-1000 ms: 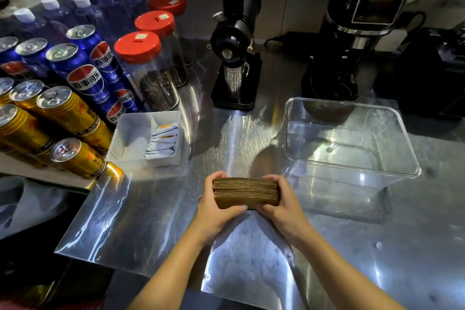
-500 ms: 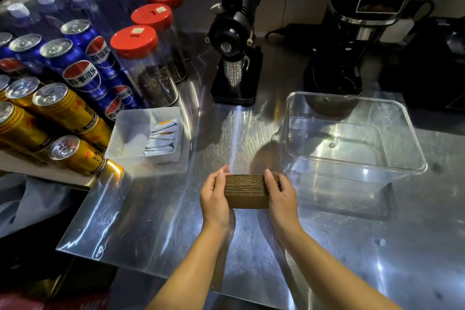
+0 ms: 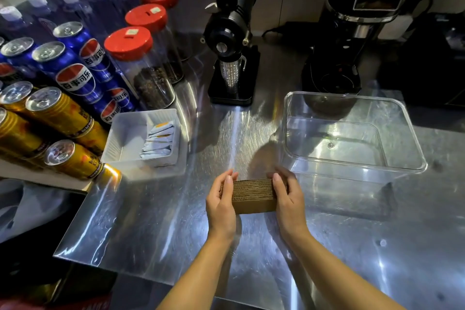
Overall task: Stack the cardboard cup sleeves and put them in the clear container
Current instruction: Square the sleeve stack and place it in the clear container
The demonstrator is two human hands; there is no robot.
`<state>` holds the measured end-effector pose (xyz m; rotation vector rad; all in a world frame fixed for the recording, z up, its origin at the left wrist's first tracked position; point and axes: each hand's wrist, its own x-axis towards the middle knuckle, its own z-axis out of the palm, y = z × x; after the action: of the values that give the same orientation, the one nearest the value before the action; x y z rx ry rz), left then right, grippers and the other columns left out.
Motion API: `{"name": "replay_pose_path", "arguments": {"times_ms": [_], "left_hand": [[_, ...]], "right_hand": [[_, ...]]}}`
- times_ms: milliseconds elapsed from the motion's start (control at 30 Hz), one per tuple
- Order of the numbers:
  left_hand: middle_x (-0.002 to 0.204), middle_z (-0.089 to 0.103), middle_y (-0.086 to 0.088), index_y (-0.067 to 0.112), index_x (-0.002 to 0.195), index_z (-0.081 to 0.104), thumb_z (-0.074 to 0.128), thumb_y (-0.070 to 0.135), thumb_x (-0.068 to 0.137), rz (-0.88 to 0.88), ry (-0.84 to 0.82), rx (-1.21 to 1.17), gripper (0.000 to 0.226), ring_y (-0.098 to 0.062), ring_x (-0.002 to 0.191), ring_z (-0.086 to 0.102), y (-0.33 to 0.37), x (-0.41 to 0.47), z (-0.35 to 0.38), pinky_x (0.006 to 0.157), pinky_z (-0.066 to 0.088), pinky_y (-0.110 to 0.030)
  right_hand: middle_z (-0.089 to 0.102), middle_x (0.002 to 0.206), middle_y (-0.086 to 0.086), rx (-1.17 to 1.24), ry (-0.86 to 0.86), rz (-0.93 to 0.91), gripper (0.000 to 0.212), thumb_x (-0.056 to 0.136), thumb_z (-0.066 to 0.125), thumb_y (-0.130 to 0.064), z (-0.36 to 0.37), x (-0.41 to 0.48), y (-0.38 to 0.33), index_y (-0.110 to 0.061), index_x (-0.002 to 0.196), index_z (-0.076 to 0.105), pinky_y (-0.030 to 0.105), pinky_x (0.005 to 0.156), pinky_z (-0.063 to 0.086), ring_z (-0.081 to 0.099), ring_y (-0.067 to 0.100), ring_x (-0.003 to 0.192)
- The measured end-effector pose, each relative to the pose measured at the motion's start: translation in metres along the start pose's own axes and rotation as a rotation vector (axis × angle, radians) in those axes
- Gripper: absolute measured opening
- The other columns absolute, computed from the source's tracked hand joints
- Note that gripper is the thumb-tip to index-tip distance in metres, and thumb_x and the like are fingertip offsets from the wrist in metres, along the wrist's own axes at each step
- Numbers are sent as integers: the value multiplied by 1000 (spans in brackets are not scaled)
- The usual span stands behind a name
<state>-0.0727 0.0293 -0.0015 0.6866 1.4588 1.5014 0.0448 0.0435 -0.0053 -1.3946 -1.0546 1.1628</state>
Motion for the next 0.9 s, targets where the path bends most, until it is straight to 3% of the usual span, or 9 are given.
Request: {"name": "replay_pose_path", "arguments": {"times_ms": [67,133,200,267,367,467,667,767,900], "left_hand": [[96,70,-1,25,90,69,50,21,91,-2,1,18,20,-9,89,65,-1,2,1,70,51,-18],[84,68,0,23,82,69,49,25,91,-23,3,50,21,-14,80,63,-1,4,2,66,50,-24],[73,63,1,22,75,66,48,30,92,-30,9,59,27,-15,72,59,1,4,2,63,48,-30],[65,61,4,21,69,64,47,35,90,-7,20,47,30,-13,66,58,4,3,3,60,47,-28],[60,59,8,21,67,62,48,34,89,19,39,52,29,-10,63,56,2,0,0,57,46,-25],[59,59,9,21,67,62,47,34,88,39,24,95,29,-9,62,56,-2,-3,-3,57,46,-24],[58,58,10,24,65,61,46,37,86,68,73,76,28,-4,58,54,-2,1,-2,53,43,-15],[57,58,12,26,64,59,46,36,88,58,55,109,30,-3,58,53,-6,0,-3,53,44,-16],[61,53,6,19,65,52,43,36,92,71,80,191,33,-6,58,48,-8,0,-3,55,42,-20]], "right_hand": [[65,108,3,30,19,52,22,93,48,-26,0,-1,0,-18,110,60,33,91,45,58,18,104],[64,86,-2,36,31,52,15,93,50,-24,2,0,-6,-18,91,63,23,75,45,58,11,84],[55,67,-7,53,47,17,23,92,51,-24,4,1,-11,-15,73,59,13,60,39,49,3,64],[51,60,-13,60,56,-25,27,92,51,-23,4,-1,-13,-14,67,55,11,54,36,44,1,58],[53,61,-15,48,15,-19,26,93,50,-21,3,-5,-9,-20,68,56,16,59,38,46,2,61],[51,66,-5,50,18,52,26,93,48,-21,3,-8,-4,-16,69,56,29,64,38,45,7,63],[53,68,-5,11,-36,-11,26,90,46,-33,3,-3,-7,-16,73,56,17,61,39,48,6,66],[51,67,-5,17,-40,50,28,94,45,-27,1,-1,-3,-19,68,55,30,64,38,46,8,64],[51,58,-18,3,-109,49,28,90,48,-37,-3,4,-3,-28,64,54,31,64,38,45,2,59]]}}
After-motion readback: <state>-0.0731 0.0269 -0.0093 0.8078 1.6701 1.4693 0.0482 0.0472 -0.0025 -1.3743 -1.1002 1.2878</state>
